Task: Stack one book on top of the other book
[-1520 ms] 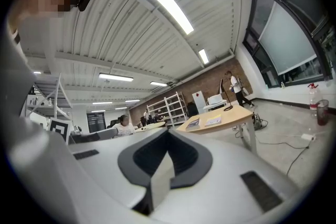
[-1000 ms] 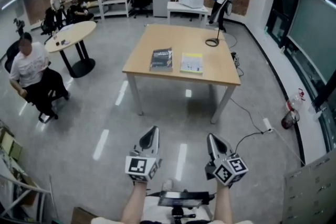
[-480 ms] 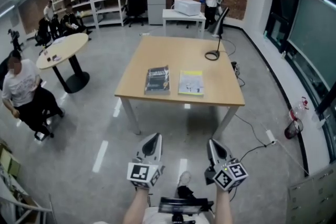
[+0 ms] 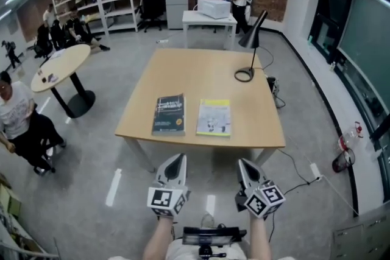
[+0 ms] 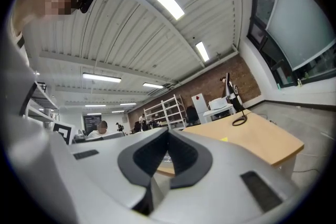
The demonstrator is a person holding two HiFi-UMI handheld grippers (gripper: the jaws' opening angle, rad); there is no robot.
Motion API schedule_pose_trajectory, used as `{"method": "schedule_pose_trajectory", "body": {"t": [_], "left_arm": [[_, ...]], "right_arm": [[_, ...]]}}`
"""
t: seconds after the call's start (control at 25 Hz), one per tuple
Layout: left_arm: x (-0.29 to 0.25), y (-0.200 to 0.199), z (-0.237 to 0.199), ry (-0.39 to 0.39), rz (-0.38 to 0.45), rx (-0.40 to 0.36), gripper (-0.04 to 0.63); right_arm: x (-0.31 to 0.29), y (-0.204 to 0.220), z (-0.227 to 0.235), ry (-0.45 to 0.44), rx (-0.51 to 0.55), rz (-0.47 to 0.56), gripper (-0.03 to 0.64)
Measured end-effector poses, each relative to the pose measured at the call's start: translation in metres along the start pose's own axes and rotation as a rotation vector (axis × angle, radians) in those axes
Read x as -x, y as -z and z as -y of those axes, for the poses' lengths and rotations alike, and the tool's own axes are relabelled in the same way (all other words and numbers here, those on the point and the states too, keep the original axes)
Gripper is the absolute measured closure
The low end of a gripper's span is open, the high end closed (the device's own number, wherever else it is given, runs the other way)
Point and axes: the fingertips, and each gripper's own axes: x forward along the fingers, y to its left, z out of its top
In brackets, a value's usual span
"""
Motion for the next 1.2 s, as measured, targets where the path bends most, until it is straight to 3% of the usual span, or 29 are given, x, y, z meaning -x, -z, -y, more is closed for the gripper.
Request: {"method": "schedule_pose_trajectory", "body": {"t": [0.28, 0.64, 0.88, 1.0, 1.2], "left_arm": [[-0.09, -0.002, -0.024, 0.022, -0.014, -0.041, 0.588], [-0.163, 0.023, -0.065, 0.094, -0.073, -0.02, 0.588], [-0.203, 0.039, -0.086, 0.075, -0.136, 0.0, 0.588], [-0.222, 0.064, -0.098, 0.059, -0.19, 0.069, 0.588], [-0.245, 0.119, -0.106, 0.062, -0.288, 0.083, 0.588]], "right_arm": [[-0.077, -0.008, 0.053, -0.017, -0.006, -0.028, 0.621], [-0.155, -0.004, 0.08, 0.033, -0.014, -0.031, 0.62], [-0.19, -0.007, 0.108, 0.044, -0.059, -0.032, 0.62], [-0.206, 0.001, 0.128, 0.061, -0.056, -0.067, 0.621], [-0.231, 0.042, 0.157, 0.069, -0.087, -0.162, 0.62]]}}
